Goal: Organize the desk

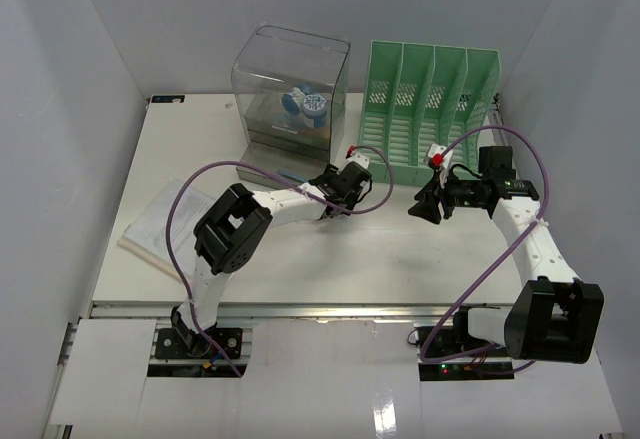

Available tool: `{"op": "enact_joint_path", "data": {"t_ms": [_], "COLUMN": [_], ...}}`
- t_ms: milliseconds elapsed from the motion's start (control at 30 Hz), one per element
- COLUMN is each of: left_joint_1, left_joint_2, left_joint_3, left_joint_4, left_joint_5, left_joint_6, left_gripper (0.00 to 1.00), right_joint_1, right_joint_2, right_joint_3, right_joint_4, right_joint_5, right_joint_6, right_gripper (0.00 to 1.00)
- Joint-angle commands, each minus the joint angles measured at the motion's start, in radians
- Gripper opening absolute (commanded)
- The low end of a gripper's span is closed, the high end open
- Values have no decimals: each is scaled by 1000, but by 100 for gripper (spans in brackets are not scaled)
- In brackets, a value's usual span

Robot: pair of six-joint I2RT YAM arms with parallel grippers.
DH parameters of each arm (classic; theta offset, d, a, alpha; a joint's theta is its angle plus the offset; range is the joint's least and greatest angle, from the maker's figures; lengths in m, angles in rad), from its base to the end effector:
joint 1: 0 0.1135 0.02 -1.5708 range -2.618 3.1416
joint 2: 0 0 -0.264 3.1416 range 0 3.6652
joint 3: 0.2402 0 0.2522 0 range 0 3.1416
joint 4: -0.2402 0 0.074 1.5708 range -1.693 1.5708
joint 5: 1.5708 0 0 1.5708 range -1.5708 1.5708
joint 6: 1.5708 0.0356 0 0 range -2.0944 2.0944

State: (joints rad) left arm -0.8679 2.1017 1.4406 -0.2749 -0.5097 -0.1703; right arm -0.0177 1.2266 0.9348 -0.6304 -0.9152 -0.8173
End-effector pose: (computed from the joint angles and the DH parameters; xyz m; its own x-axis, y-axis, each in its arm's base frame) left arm 0.3017 -0.3292 0.1535 -0.5941 0.4724 -0.6510 0.3838 0.8778 0.2867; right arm 0.2411 0.0240 0.2727 -0.2039 -0.4411 -0.8740 -0.9013 0.4331 -0.0083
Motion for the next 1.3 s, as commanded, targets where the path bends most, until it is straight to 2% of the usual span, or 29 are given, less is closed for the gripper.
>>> {"op": "enact_joint_path", "data": {"t_ms": [0,267,433,700,833,1067,1267], "left_joint_1": [0,-1,-8,-26,-26,-20,27], "left_joint_2": [11,-24,-97,-324,-380,-337,-254], "left_joint_3": [-34,-49,-69,-276,-358,-353,-308], "left_joint_4": [-94,-93,-83,0,25,29,50], "left_joint_5": [120,162,174,102,58,25,65], "left_joint_6": [-94,-155,-182,-256,-278,-241,-193], "left_gripper": [70,69,68,68,68,68,66], "right_joint_1": [-2,-2,-2,-3,-4,-7,-13], "right_joint_2": [0,-1,-3,-4,-4,-4,-6], "right_joint_3": [5,4,4,6,6,6,6], "right_joint_4": [-9,-10,-11,-13,-14,-15,-21], "right_joint_5": [-13,-14,-13,-17,-20,-22,-26], "right_joint_6": [-10,-10,-11,-13,-13,-13,-17], "right_gripper": [54,54,54,54,54,54,54]}}
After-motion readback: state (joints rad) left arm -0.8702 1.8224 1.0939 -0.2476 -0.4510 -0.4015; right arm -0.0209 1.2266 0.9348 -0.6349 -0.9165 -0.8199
